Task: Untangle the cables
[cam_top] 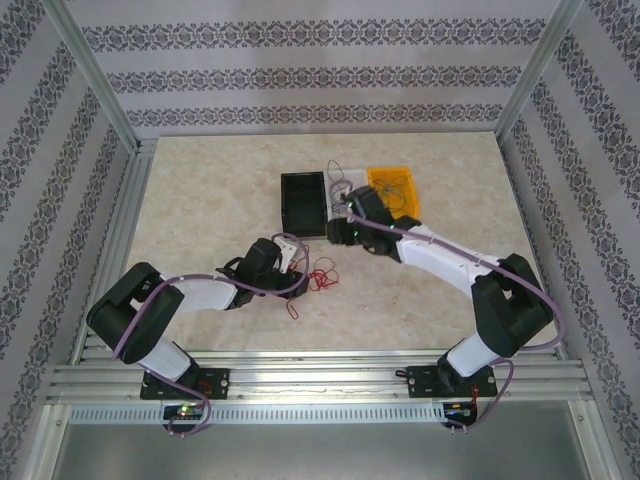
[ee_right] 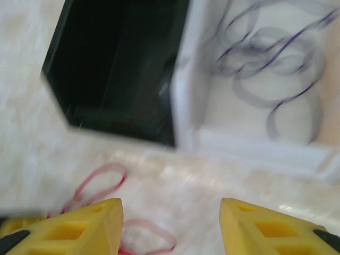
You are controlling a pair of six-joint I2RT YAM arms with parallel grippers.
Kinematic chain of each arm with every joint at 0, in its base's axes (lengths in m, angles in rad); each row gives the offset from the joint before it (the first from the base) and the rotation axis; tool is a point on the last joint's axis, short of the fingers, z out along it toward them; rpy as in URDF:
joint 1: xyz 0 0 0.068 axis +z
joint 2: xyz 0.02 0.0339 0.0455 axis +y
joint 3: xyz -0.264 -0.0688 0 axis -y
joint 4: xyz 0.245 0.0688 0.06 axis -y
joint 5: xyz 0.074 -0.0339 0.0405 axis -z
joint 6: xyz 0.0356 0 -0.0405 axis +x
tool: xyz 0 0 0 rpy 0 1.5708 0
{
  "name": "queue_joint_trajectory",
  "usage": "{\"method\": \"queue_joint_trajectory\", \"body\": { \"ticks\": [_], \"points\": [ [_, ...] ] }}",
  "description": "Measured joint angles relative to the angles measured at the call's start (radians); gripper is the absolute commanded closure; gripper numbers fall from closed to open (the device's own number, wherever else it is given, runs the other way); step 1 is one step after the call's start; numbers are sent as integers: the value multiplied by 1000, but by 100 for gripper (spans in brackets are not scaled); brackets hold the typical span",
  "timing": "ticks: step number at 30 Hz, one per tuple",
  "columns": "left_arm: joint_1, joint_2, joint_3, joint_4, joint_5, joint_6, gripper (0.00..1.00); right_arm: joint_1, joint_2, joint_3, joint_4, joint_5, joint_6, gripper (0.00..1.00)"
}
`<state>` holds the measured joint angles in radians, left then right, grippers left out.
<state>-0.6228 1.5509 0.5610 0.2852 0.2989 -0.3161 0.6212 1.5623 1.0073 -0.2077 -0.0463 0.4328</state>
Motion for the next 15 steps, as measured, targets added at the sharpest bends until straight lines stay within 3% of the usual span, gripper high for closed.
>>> {"method": "queue_joint_trajectory", "body": {
  "ticks": [4,15],
  "points": [
    [0,-27,3,-2,-48,-10,23,70,6,-45,2,-35,-2,47],
    [18,-173,-24,-19,-165,-34,22,74,124,-63,15,-21,13,48]
  ]
}}
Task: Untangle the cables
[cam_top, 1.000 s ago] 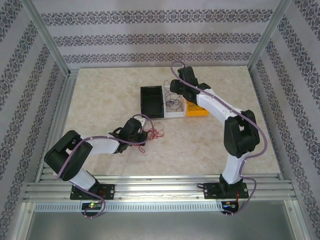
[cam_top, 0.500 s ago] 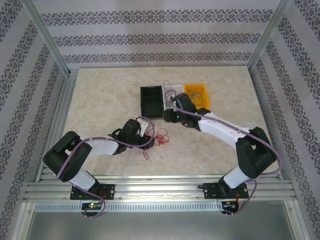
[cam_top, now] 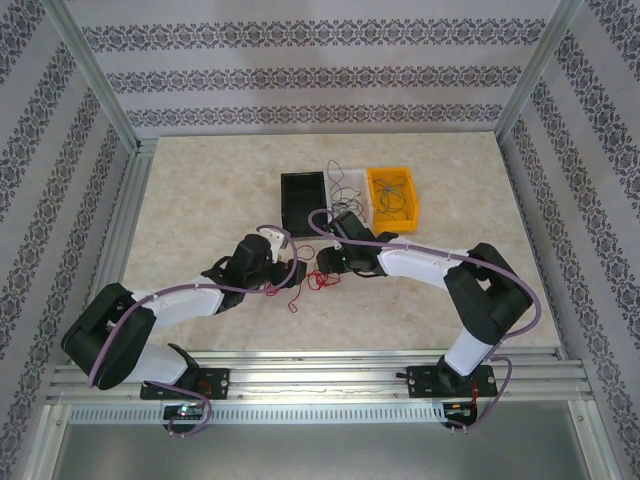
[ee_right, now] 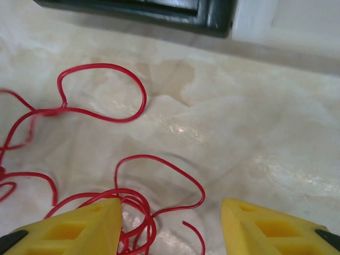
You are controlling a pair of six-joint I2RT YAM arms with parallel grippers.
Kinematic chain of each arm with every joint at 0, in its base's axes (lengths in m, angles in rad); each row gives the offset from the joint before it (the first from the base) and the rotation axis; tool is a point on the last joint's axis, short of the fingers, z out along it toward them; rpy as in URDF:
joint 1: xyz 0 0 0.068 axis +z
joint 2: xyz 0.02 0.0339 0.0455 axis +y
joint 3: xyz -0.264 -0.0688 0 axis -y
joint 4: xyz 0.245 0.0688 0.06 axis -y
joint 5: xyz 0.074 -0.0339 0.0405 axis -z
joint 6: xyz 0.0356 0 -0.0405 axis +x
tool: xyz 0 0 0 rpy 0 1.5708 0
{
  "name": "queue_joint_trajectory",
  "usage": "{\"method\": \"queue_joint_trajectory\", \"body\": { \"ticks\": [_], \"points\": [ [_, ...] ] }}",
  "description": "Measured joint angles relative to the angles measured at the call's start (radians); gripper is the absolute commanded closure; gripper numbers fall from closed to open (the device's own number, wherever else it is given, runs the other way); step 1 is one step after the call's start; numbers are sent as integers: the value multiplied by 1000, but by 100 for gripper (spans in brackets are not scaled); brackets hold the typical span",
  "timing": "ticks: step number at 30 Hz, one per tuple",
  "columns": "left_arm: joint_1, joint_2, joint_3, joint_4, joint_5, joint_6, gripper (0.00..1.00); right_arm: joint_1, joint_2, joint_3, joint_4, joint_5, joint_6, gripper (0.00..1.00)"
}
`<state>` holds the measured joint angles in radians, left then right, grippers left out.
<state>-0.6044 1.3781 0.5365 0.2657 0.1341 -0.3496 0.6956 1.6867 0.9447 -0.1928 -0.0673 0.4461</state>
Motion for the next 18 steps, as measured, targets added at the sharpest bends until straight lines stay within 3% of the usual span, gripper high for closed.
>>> {"method": "queue_joint_trajectory", "body": {
  "ticks": [13,18],
  "points": [
    [37,72,-3,-16,-59,-68,29,-6,39,0,5,9,22,49],
    [66,161,20,-6,-26,-78,59,-3,38,0,5,6,22,50]
  ]
}}
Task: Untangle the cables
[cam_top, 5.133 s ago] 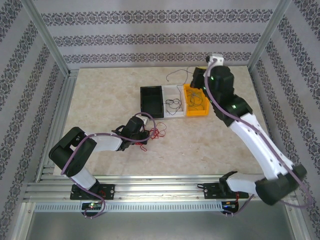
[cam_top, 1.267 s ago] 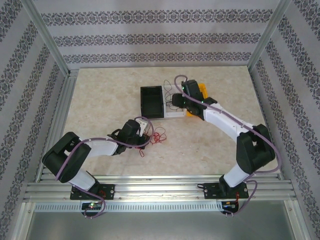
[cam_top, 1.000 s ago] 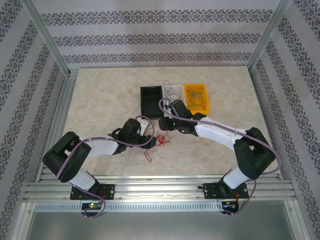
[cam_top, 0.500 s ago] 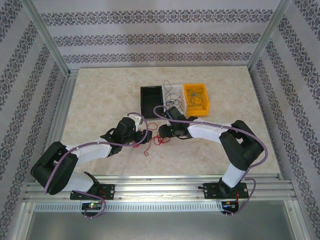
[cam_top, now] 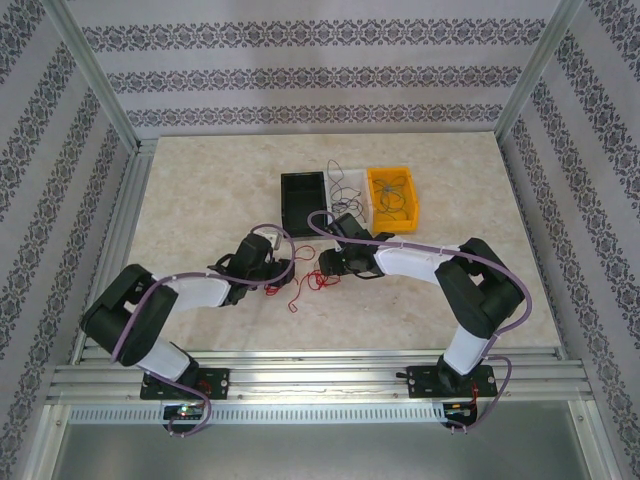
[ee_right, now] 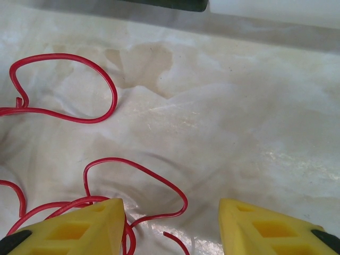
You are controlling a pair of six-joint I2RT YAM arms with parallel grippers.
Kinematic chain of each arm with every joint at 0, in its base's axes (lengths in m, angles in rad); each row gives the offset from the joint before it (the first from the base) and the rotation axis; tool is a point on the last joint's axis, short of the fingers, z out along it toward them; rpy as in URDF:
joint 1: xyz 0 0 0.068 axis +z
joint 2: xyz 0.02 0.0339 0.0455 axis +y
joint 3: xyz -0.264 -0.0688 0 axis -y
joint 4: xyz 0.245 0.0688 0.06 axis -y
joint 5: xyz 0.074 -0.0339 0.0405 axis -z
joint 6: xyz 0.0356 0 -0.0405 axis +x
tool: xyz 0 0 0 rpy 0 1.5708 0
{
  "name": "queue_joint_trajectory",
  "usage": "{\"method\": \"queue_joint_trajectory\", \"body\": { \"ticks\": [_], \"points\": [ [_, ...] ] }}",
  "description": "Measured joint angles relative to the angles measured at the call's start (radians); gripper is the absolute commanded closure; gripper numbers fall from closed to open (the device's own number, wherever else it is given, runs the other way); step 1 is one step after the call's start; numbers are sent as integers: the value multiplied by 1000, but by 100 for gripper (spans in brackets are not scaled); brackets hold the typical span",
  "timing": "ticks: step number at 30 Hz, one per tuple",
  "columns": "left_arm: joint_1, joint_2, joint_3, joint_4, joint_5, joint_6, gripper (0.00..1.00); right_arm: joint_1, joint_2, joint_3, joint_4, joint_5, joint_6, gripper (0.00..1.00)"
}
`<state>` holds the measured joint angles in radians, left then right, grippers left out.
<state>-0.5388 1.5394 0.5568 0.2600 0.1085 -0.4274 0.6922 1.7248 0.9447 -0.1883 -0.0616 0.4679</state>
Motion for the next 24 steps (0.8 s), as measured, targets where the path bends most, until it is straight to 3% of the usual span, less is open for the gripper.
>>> {"method": "queue_joint_trajectory", "body": {
  "ticks": [4,9,24],
  "points": [
    [17,39,39,3,30,-1,88,16,-3,-4,4,-11,-3,50],
    [33,31,65,18,64,-2,100,33,-12,-14,7,-32,-19,49],
    [83,-180,47,70,220,-34,100,37,-115,-55,59,-37,-61,49]
  ]
}}
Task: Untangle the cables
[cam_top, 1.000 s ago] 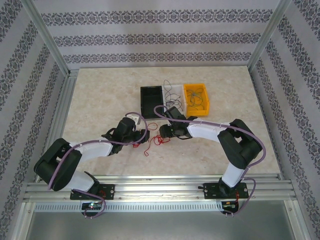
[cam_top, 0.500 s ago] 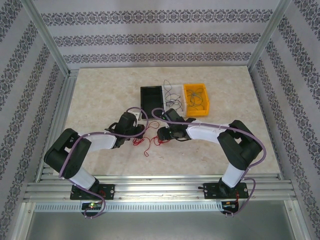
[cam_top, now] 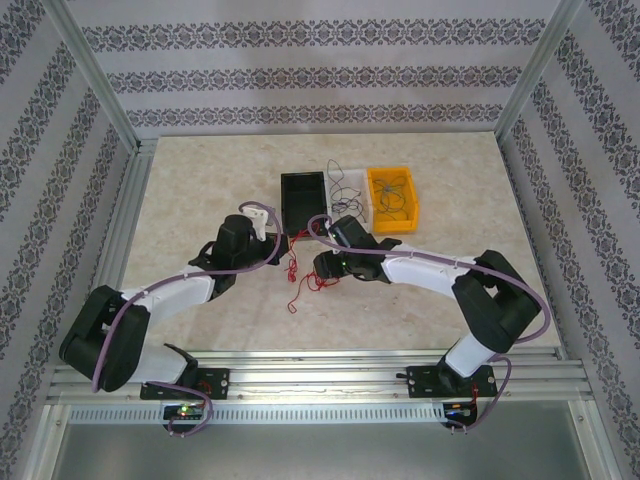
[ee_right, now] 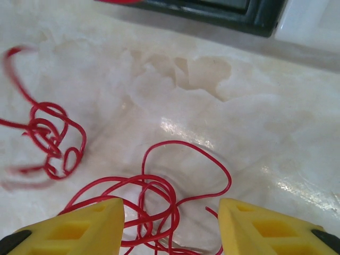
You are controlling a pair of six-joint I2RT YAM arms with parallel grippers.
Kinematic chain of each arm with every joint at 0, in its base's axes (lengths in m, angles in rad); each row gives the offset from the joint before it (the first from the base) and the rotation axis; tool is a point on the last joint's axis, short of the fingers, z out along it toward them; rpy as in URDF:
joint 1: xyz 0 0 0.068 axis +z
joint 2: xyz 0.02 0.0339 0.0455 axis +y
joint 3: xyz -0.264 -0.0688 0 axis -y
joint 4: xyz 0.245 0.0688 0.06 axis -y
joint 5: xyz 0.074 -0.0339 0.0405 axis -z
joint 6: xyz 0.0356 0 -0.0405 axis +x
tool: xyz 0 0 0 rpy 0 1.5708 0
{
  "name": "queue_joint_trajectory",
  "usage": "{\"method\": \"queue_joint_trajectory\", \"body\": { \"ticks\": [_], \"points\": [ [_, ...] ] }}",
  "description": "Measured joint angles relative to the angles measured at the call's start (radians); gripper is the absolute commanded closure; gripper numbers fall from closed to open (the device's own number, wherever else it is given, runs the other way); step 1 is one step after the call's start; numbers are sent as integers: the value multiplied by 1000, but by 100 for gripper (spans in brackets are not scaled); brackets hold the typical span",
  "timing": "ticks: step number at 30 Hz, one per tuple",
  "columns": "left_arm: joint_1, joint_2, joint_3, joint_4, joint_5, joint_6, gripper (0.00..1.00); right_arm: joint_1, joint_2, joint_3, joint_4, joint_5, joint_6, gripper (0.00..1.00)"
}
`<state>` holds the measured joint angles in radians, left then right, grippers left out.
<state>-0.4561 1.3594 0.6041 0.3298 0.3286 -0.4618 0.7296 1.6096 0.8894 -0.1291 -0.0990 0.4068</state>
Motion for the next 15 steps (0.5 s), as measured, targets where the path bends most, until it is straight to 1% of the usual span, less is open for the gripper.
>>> {"method": "queue_joint_trajectory", "body": {
  "ticks": [3,7,11,15],
  "points": [
    [0,1,0,3,36,-10,100,2,-24,-2,16,-12,-18,49],
    [0,21,0,7,79,-24,100,21,-38,5,34,-60,-42,49],
    [0,43,0,22,94,-48,100,53,-18,50,37,-126,-59,50],
    [0,47,0,41,101,-67,100,69,34,109,54,-183,-68,55]
  ]
}}
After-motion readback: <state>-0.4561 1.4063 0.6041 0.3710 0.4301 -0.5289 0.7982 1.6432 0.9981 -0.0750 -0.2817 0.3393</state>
